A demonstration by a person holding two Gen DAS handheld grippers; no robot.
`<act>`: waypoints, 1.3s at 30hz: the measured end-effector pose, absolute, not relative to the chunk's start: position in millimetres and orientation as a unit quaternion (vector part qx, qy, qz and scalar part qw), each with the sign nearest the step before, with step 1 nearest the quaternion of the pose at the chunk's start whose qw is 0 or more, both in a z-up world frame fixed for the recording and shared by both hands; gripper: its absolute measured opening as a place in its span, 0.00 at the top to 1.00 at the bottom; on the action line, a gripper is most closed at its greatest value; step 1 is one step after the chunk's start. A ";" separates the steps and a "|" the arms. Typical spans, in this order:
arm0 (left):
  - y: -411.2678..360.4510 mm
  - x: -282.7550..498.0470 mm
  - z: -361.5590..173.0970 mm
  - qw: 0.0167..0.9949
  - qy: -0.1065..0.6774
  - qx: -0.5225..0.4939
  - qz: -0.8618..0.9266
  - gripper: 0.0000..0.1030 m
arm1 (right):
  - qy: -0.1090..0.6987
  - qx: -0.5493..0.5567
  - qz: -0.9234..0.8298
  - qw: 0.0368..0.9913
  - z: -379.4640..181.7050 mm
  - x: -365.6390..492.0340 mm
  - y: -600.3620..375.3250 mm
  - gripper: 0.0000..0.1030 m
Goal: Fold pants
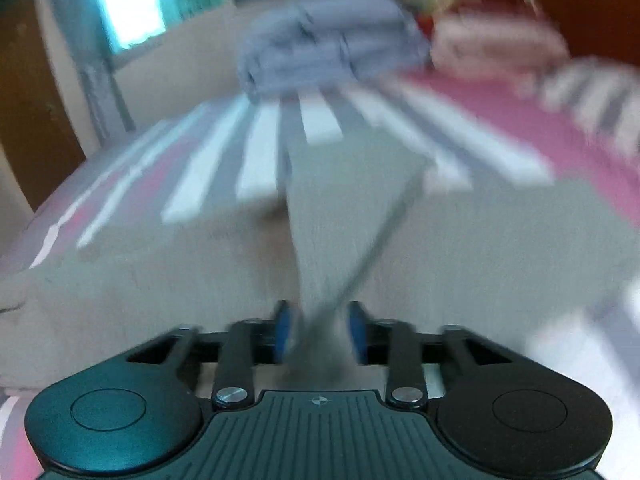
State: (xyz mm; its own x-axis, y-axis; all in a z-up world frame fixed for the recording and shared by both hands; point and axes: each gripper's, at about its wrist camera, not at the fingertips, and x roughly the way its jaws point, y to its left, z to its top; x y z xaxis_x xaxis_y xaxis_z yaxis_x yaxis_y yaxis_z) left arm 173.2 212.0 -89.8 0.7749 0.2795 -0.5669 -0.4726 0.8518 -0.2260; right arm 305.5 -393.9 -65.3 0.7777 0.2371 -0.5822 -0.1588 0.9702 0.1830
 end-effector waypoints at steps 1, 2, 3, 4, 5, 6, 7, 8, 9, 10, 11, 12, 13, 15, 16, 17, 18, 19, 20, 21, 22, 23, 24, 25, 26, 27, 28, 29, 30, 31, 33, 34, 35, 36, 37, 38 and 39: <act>212.4 173.1 -89.7 0.925 0.266 -0.182 0.203 0.17 | 0.311 0.044 0.110 0.943 -59.4 311.5 -387.7 0.60; 212.8 172.7 -89.7 0.925 0.266 -0.184 0.202 0.17 | 0.309 0.026 0.110 0.944 -55.1 319.4 -380.6 0.60; 213.5 172.5 -89.7 0.925 0.265 -0.185 0.201 0.17 | 0.306 0.011 0.111 0.946 -52.7 327.5 -374.3 0.60; 213.4 172.4 -89.7 0.925 0.265 -0.185 0.201 0.17 | 0.305 -0.008 0.109 0.946 -52.8 336.4 -367.5 0.60; 213.9 172.4 -90.1 0.925 0.265 -0.186 0.200 0.17 | 0.308 -0.028 0.103 0.945 -54.8 345.3 -361.6 0.60; 214.1 172.5 -90.1 0.925 0.266 -0.186 0.200 0.17 | 0.311 -0.048 0.099 0.944 -57.1 355.3 -356.1 0.60; 214.0 172.6 -90.0 0.924 0.266 -0.186 0.200 0.17 | 0.312 -0.068 0.092 0.943 -59.8 365.5 -353.3 0.60; 213.8 172.5 -89.9 0.924 0.266 -0.186 0.200 0.17 | 0.310 -0.087 0.084 0.943 -64.6 370.4 -351.3 0.60; 213.6 172.5 -90.0 0.924 0.266 -0.186 0.201 0.17 | 0.306 -0.105 0.080 0.943 -66.7 374.6 -351.0 0.60; 213.7 172.4 -89.9 0.925 0.265 -0.186 0.201 0.17 | 0.303 -0.118 0.078 0.943 -68.6 376.5 -352.8 0.60; 213.9 172.5 -89.8 0.925 0.265 -0.186 0.201 0.17 | 0.303 -0.113 0.077 0.943 -70.3 377.0 -360.4 0.64; 213.9 172.4 -89.8 0.925 0.265 -0.186 0.200 0.17 | 0.307 -0.080 0.084 0.945 -68.7 375.6 -375.0 0.98; 213.9 172.3 -89.8 0.925 0.265 -0.186 0.200 0.17 | 0.318 -0.045 0.082 0.943 -72.0 379.7 -390.2 0.97; 213.1 171.9 -89.5 0.925 0.264 -0.188 0.200 0.17 | 0.314 0.028 0.061 0.947 -66.5 362.6 -424.7 0.97; 213.0 171.8 -89.4 0.925 0.264 -0.188 0.199 0.17 | 0.315 0.061 0.055 0.945 -67.1 350.0 -440.5 0.97; 213.1 171.8 -89.4 0.925 0.264 -0.189 0.199 0.17 | 0.326 0.088 0.049 0.940 -72.7 337.7 -454.4 0.97; 212.9 171.9 -89.6 0.925 0.264 -0.189 0.199 0.17 | 0.338 0.099 0.041 0.935 -80.3 330.4 -462.6 0.96; 212.4 172.3 -89.8 0.925 0.264 -0.188 0.199 0.17 | 0.358 0.093 0.034 0.929 -92.0 328.8 -467.9 0.88; 211.9 172.7 -89.8 0.925 0.264 -0.187 0.200 0.17 | 0.380 0.077 0.040 0.921 -101.9 331.7 -470.0 0.88; 211.8 172.4 -89.8 0.925 0.264 -0.187 0.200 0.17 | 0.376 0.063 0.050 0.923 -101.9 331.6 -472.0 0.83; 211.7 172.5 -89.9 0.925 0.264 -0.187 0.200 0.16 | 0.362 0.039 0.054 0.930 -95.4 329.1 -468.9 0.64; 211.6 172.7 -90.0 0.925 0.264 -0.187 0.201 0.16 | 0.335 0.009 0.056 0.941 -86.0 325.2 -463.6 0.52; 211.2 173.5 -90.2 0.925 0.264 -0.186 0.202 0.16 | 0.306 -0.016 0.063 0.950 -78.1 321.7 -457.3 0.31; 211.1 174.0 -90.2 0.925 0.265 -0.185 0.202 0.15 | 0.282 -0.046 0.074 0.956 -71.4 320.4 -448.7 0.29; 210.7 174.5 -90.1 0.924 0.265 -0.184 0.203 0.15 | 0.269 -0.078 0.088 0.956 -67.0 322.2 -438.9 0.29; 210.9 174.1 -90.1 0.924 0.265 -0.184 0.203 0.15 | 0.263 -0.105 0.101 0.954 -64.7 325.7 -428.7 0.29; 211.0 173.9 -90.0 0.924 0.265 -0.185 0.203 0.15 | 0.257 -0.129 0.119 0.950 -64.2 331.2 -418.4 0.29; 211.3 173.8 -90.0 0.924 0.265 -0.186 0.203 0.15 | 0.256 -0.151 0.128 0.946 -67.0 338.1 -410.9 0.30; 211.2 173.8 -89.9 0.924 0.265 -0.186 0.203 0.15 | 0.255 -0.181 0.132 0.941 -70.9 345.1 -400.5 0.36; 211.0 173.9 -89.7 0.924 0.266 -0.185 0.203 0.15 | 0.255 -0.205 0.135 0.935 -75.7 351.0 -391.1 0.41; 211.1 173.7 -89.5 0.924 0.265 -0.186 0.203 0.15 | 0.255 -0.247 0.131 0.926 -84.1 367.3 -378.4 0.42; 211.0 173.7 -89.4 0.924 0.265 -0.186 0.202 0.15 | 0.253 -0.263 0.125 0.923 -91.0 372.9 -374.3 0.42; 210.7 173.8 -89.1 0.924 0.265 -0.187 0.202 0.15 | 0.250 -0.280 0.119 0.919 -94.9 378.5 -373.2 0.42; 211.0 173.6 -89.1 0.924 0.265 -0.187 0.202 0.15 | 0.249 -0.285 0.115 0.919 -96.3 382.7 -374.0 0.50; 210.7 173.9 -88.9 0.924 0.265 -0.187 0.202 0.15 | 0.253 -0.279 0.112 0.920 -98.3 389.7 -377.2 0.83; 210.2 174.1 -88.8 0.924 0.265 -0.187 0.203 0.15 | 0.264 -0.261 0.106 0.923 -101.6 393.9 -383.9 0.92; 209.9 174.3 -88.8 0.924 0.266 -0.186 0.204 0.15 | 0.275 -0.225 0.102 0.929 -98.7 401.0 -396.1 0.92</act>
